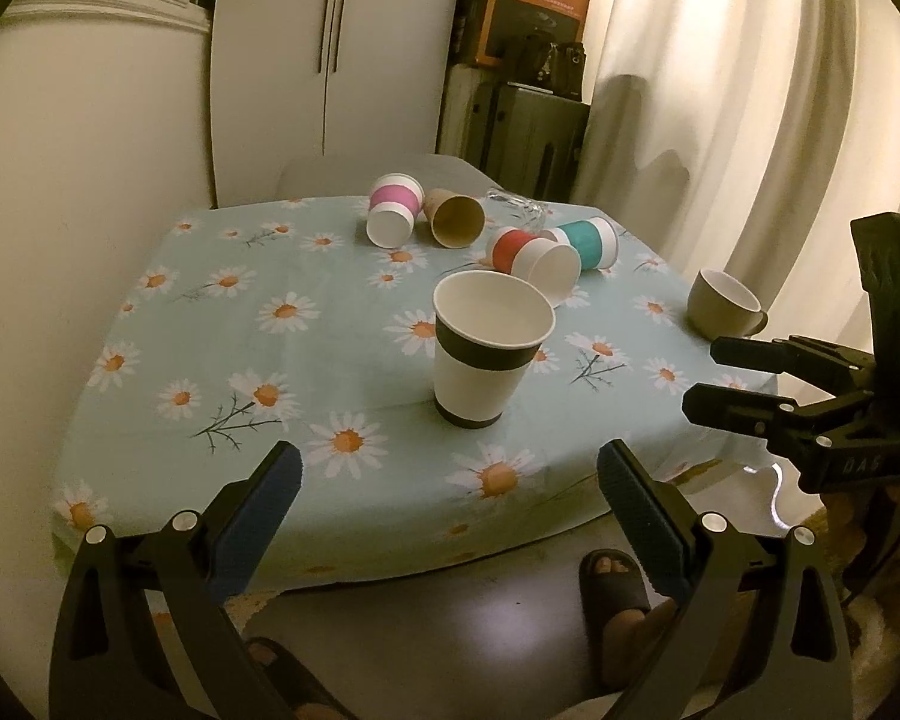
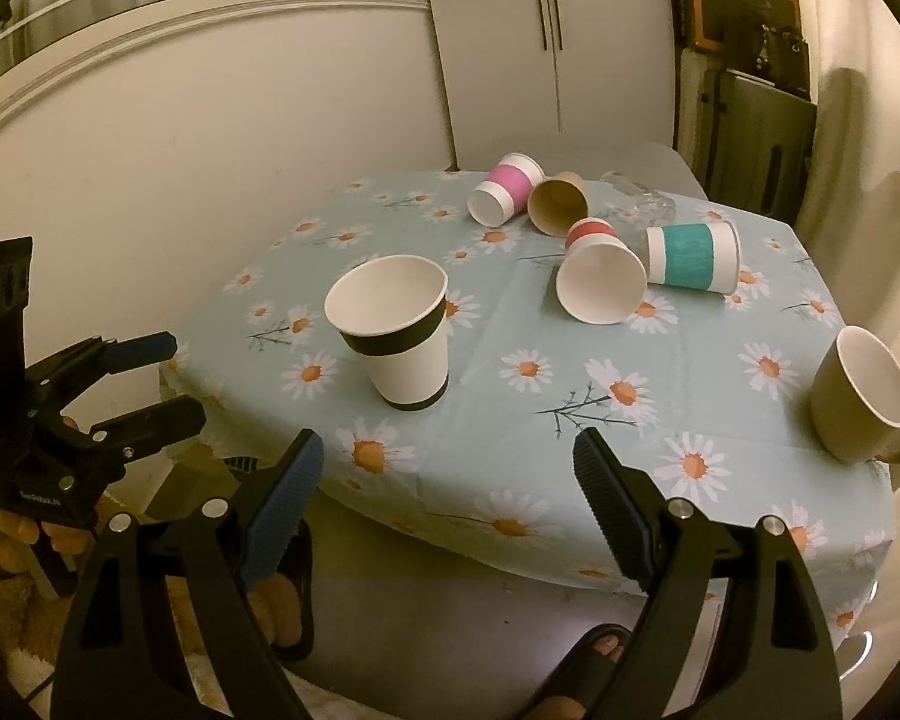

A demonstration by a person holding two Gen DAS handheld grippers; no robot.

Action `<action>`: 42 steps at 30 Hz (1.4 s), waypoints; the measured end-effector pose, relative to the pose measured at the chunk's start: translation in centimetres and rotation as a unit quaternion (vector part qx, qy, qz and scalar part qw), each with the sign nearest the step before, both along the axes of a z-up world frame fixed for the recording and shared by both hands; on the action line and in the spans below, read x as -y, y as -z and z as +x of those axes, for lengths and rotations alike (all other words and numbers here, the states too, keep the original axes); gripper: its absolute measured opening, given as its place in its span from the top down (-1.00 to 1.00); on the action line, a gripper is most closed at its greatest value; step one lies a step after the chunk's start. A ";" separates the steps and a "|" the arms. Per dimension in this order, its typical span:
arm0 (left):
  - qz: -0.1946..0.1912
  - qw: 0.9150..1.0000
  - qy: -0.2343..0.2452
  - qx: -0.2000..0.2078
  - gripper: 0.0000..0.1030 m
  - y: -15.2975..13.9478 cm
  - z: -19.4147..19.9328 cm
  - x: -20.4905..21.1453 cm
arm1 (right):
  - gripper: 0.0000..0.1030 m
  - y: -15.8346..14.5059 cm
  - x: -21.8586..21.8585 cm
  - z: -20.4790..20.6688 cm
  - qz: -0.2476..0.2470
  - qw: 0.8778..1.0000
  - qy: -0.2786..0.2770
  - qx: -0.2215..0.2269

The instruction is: Flip cup upright

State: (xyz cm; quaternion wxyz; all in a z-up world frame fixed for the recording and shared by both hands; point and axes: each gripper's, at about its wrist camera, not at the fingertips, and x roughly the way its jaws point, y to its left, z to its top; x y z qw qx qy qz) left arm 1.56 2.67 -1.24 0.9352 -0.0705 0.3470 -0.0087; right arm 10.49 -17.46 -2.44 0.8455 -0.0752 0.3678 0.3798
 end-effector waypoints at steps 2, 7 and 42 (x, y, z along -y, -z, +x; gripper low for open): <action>0.000 1.000 -0.001 0.000 -0.87 0.0 0.0 0.0 | -0.64 0.0 0.2 0.1 -0.001 1.000 0.003 -0.001; 0.000 1.000 0.003 -0.002 -0.87 0.1 0.1 0.0 | -0.64 -0.2 0.6 0.1 -0.002 1.000 0.010 -0.002; 0.008 1.000 0.006 -0.017 -0.87 0.6 0.6 0.6 | -0.64 -0.2 0.6 0.0 -0.008 1.000 0.015 -0.001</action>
